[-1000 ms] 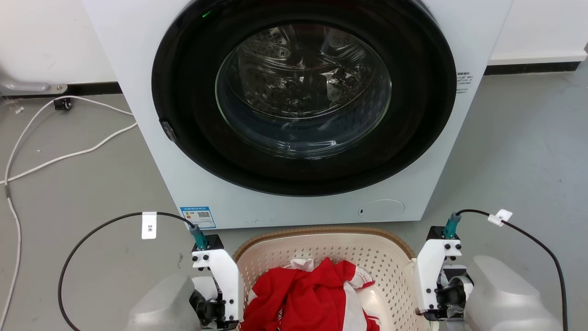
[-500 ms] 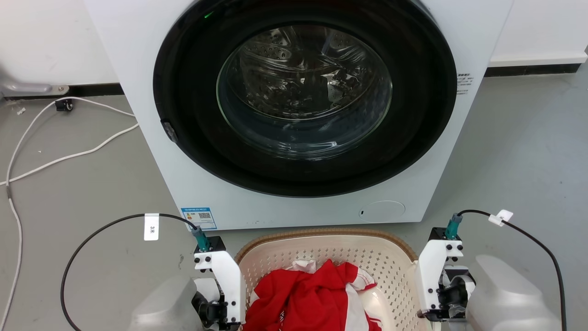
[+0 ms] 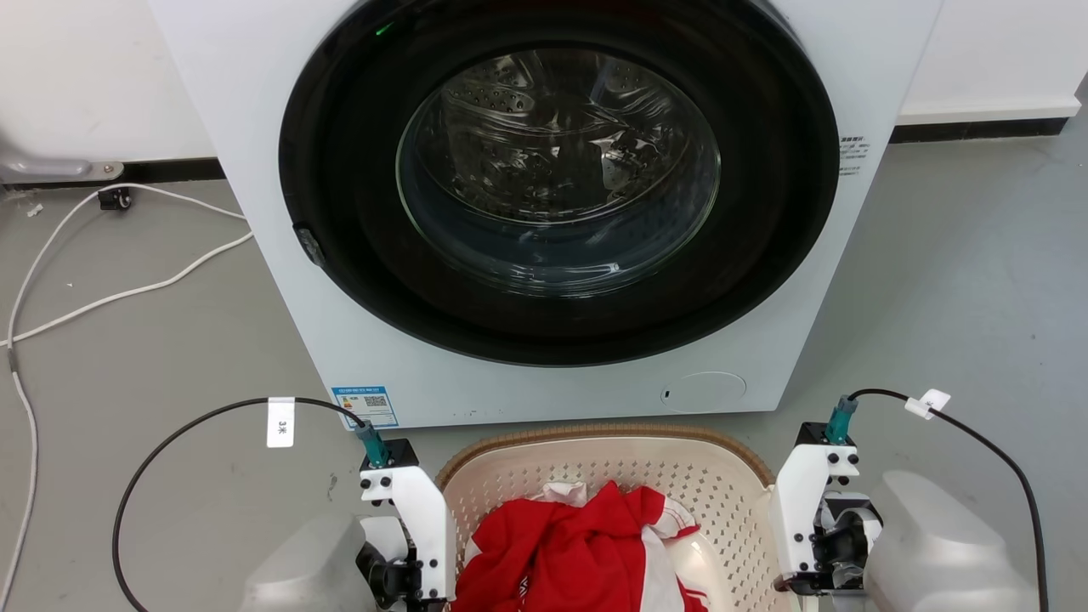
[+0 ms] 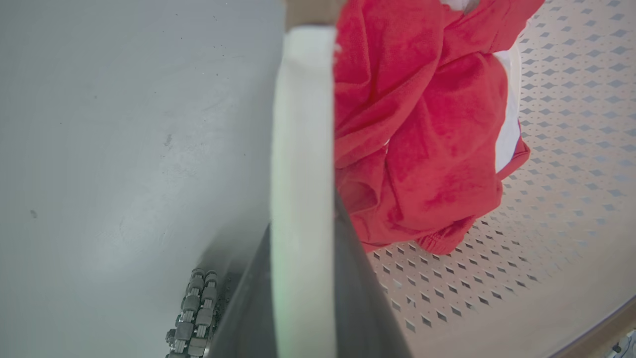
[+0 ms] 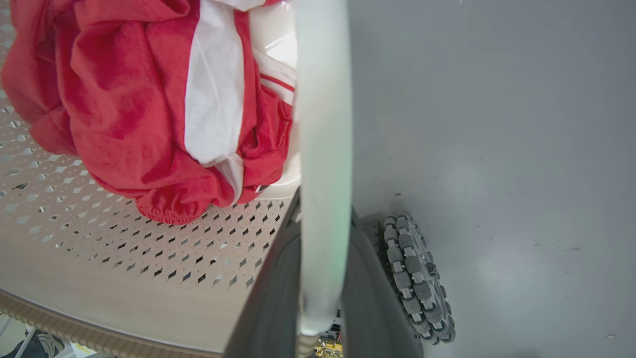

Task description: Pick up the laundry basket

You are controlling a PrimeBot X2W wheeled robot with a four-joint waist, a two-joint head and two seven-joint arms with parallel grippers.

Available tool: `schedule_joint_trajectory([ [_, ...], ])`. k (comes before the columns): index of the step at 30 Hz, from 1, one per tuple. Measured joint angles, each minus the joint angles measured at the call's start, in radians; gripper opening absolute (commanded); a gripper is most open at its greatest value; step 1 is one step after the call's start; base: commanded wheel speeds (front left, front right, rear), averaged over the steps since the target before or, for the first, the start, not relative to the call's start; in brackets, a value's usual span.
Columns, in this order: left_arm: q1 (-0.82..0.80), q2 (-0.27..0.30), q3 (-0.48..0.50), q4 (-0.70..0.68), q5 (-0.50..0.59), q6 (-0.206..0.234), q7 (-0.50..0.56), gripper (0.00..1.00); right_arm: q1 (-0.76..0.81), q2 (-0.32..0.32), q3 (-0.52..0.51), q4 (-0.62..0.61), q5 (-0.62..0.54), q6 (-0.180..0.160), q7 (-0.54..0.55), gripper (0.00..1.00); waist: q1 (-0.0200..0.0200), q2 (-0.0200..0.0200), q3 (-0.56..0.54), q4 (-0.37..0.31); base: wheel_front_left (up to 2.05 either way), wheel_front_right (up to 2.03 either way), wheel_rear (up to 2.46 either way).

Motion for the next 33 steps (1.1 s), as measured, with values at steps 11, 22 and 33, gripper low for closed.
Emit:
schedule_joint_trajectory([
  [11,0.000,-0.002,-0.014,0.003,-0.016,0.000,-0.004,0.00,0.001,0.001,-0.020,0.000,-0.019,0.000,0.004,0.00,0.0000,0.0000,0.000,0.001,0.00,0.00,0.00],
  [22,0.000,-0.002,-0.028,0.007,-0.030,0.000,-0.005,0.00,0.005,0.004,-0.038,0.000,-0.037,0.000,0.000,0.00,0.0000,0.0000,-0.003,-0.001,0.00,0.00,0.00],
  [33,0.000,-0.001,-0.044,0.008,-0.040,0.000,-0.012,0.00,0.006,0.007,-0.054,0.000,-0.049,0.000,-0.001,0.00,0.0001,0.0000,-0.002,-0.004,0.00,0.00,0.00],
])
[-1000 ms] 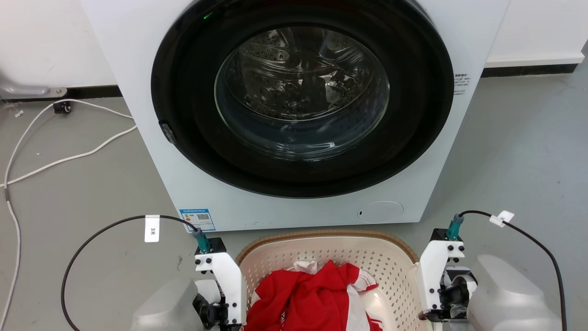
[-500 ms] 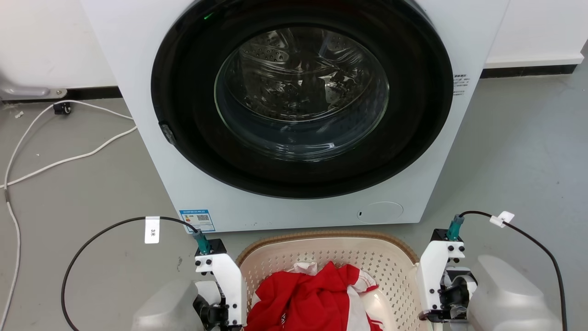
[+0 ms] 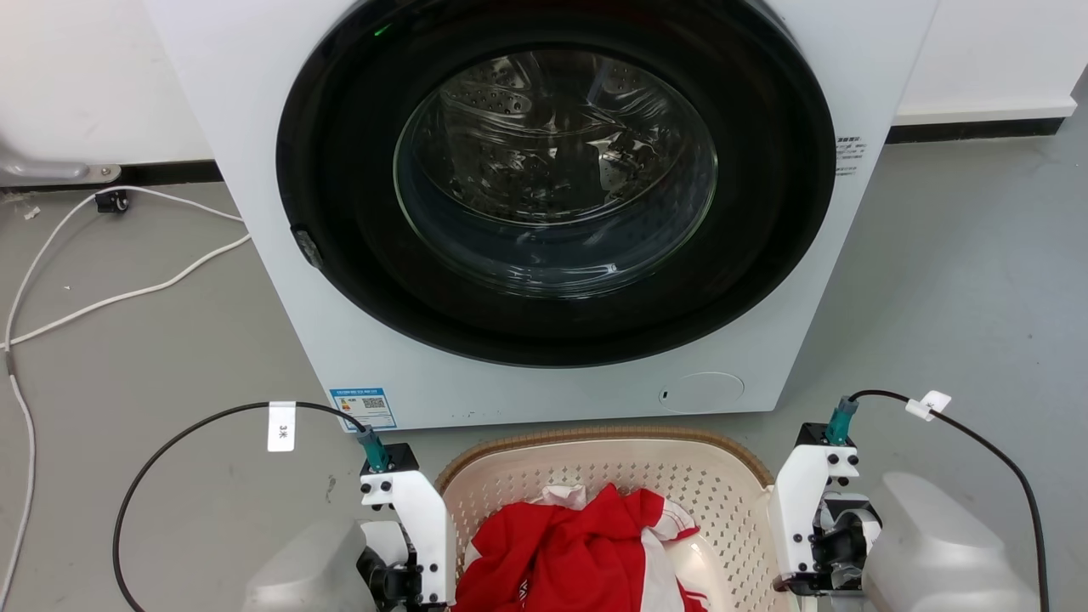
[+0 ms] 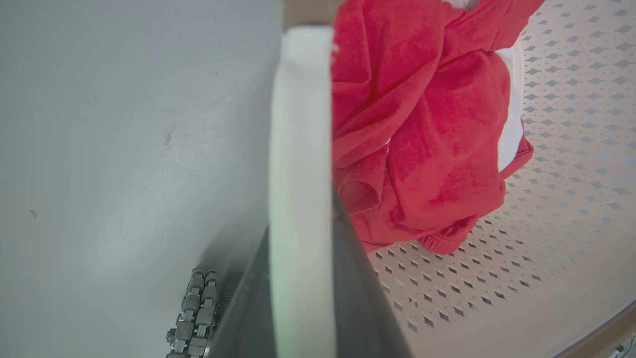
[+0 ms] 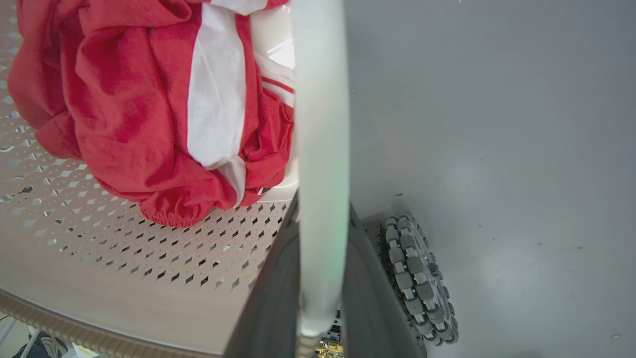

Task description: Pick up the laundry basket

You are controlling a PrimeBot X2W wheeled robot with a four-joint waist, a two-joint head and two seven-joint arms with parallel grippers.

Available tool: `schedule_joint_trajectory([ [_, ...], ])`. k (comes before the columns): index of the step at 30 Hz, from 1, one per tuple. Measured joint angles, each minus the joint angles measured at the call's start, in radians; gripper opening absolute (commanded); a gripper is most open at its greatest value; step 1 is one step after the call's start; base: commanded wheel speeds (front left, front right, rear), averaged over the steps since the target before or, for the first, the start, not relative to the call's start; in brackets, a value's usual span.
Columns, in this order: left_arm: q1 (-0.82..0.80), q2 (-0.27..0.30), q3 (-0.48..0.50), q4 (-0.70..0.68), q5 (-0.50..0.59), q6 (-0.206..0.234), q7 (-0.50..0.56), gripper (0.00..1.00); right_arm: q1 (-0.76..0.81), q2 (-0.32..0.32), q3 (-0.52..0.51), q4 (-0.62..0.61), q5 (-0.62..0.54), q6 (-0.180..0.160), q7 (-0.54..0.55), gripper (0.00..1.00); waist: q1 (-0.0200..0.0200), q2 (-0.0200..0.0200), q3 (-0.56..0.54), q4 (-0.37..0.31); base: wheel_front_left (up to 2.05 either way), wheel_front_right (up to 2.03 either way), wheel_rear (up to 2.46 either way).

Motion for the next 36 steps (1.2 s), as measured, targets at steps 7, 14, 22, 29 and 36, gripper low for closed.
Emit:
schedule_joint_trajectory([
  [7,0.000,0.003,-0.011,0.000,-0.010,0.000,-0.001,0.00,0.003,0.004,-0.012,0.000,-0.010,0.000,-0.002,0.00,0.0000,0.0000,0.001,-0.003,0.00,0.00,0.00],
  [14,0.000,0.004,-0.019,0.001,-0.017,0.000,-0.006,0.00,0.005,0.005,-0.021,0.000,-0.017,0.000,-0.003,0.00,0.0000,0.0000,0.003,-0.002,0.00,0.00,0.00],
  [22,0.000,0.004,-0.027,0.004,-0.027,0.000,-0.008,0.00,0.009,0.006,-0.030,0.000,-0.026,0.000,-0.003,0.00,0.0000,0.0000,0.002,-0.002,0.00,0.00,0.00],
  [29,0.000,0.004,-0.033,0.005,-0.035,0.000,-0.009,0.00,0.009,0.007,-0.037,0.000,-0.033,0.000,-0.003,0.00,-0.0001,0.0000,0.001,-0.001,0.00,0.00,0.00],
  [36,0.000,0.003,-0.039,0.006,-0.043,0.000,-0.010,0.00,0.010,0.007,-0.043,0.000,-0.042,0.000,-0.002,0.00,0.0000,0.0000,0.002,0.002,0.00,0.00,0.00],
])
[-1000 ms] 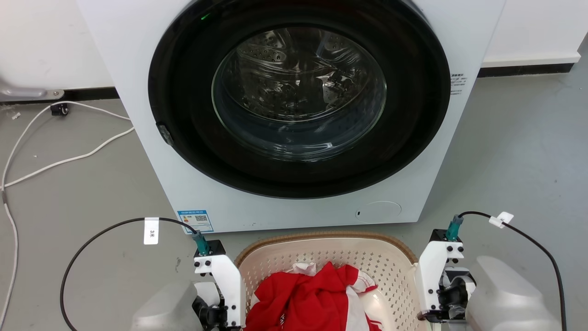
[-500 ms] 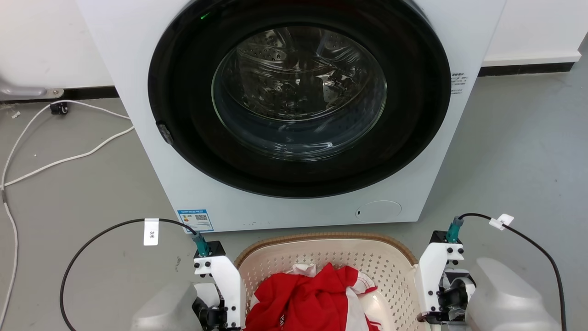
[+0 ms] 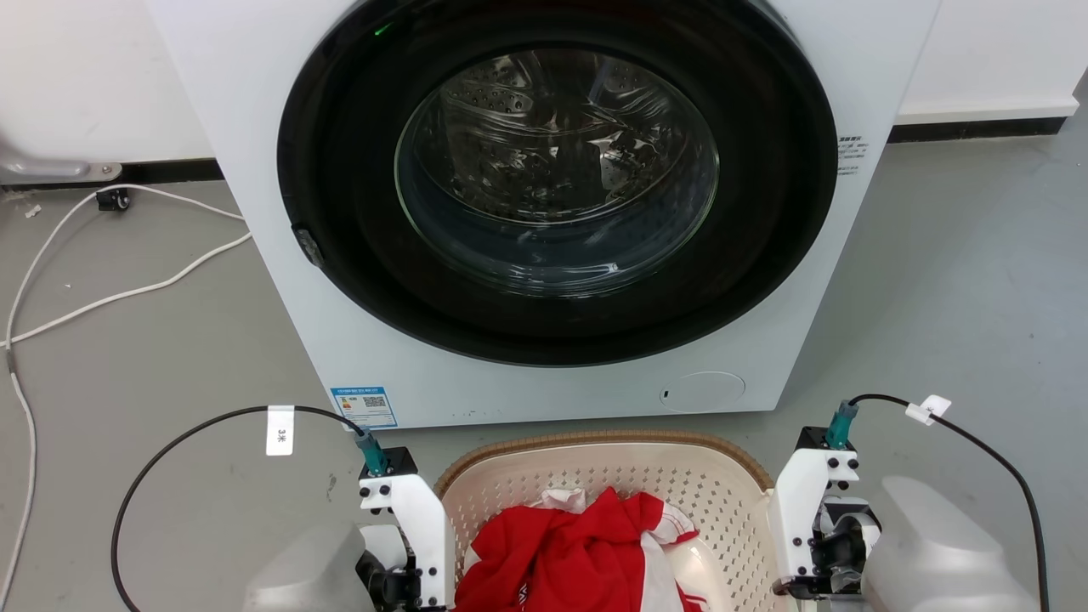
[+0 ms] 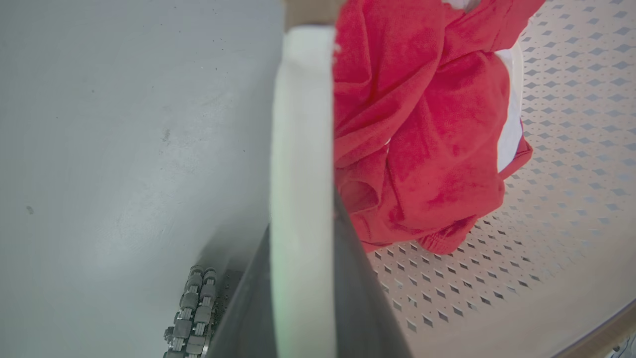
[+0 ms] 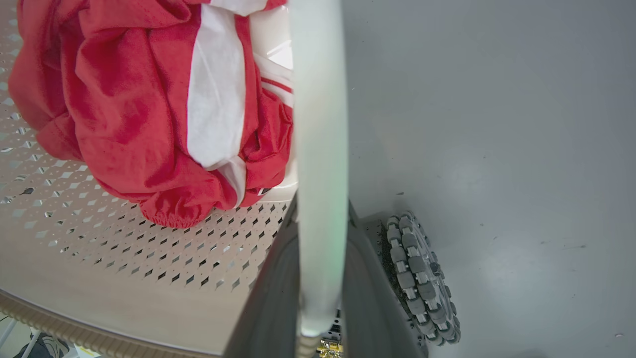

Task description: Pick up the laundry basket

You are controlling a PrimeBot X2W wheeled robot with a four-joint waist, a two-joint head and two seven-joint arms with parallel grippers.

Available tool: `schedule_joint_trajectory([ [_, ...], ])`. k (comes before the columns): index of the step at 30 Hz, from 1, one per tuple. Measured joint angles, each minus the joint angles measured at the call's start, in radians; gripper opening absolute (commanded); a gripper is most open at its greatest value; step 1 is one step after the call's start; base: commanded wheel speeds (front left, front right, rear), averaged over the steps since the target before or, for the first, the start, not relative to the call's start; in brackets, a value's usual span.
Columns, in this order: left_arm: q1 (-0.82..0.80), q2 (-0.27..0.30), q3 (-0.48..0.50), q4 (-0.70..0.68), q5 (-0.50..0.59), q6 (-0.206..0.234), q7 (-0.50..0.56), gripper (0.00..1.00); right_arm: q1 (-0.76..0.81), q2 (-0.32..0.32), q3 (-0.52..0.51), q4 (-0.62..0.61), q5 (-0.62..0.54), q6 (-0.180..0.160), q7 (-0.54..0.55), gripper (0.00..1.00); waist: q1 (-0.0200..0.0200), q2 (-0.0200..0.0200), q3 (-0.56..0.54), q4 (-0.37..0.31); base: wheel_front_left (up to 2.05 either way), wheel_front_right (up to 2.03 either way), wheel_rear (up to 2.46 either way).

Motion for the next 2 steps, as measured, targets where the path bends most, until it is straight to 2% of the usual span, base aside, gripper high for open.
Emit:
schedule_joint_trajectory([
  [2,0.000,0.000,-0.002,0.000,-0.001,0.000,0.000,0.00,0.000,0.000,-0.002,0.000,-0.001,0.000,0.001,0.00,0.0000,0.0000,0.000,0.000,0.00,0.00,0.00],
])
